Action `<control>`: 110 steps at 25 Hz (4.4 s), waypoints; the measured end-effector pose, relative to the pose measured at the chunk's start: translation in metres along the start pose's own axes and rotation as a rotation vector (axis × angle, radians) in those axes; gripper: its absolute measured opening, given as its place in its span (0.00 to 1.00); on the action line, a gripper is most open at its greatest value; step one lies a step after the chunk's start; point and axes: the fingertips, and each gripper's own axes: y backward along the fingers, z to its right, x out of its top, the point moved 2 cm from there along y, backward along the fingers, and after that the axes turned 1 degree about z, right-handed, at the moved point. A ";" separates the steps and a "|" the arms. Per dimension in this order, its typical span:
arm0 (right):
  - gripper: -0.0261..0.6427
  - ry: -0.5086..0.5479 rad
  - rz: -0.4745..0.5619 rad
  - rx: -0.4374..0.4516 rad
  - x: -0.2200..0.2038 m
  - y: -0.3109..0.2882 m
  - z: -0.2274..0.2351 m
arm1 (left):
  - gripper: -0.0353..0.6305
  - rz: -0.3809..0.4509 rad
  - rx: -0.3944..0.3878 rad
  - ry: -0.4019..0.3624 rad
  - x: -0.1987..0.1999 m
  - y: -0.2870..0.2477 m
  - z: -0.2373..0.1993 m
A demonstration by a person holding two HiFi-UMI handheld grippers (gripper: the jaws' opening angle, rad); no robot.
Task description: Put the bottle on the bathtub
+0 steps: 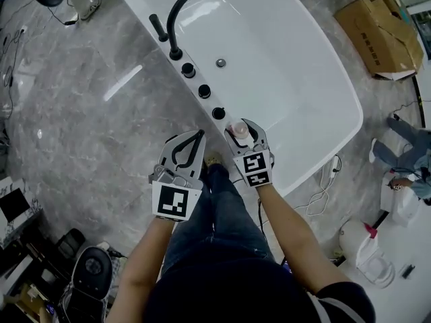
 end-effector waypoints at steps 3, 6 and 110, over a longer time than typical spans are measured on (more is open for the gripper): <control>0.40 0.006 -0.023 0.004 -0.011 -0.011 0.005 | 0.08 -0.039 -0.009 0.001 -0.010 -0.009 0.006; 0.40 0.005 -0.025 0.004 -0.016 -0.016 0.009 | 0.08 -0.037 -0.015 -0.003 -0.013 -0.015 0.012; 0.08 0.089 0.711 -0.008 0.324 0.274 -0.065 | 0.08 0.399 0.482 -0.043 0.225 0.206 -0.026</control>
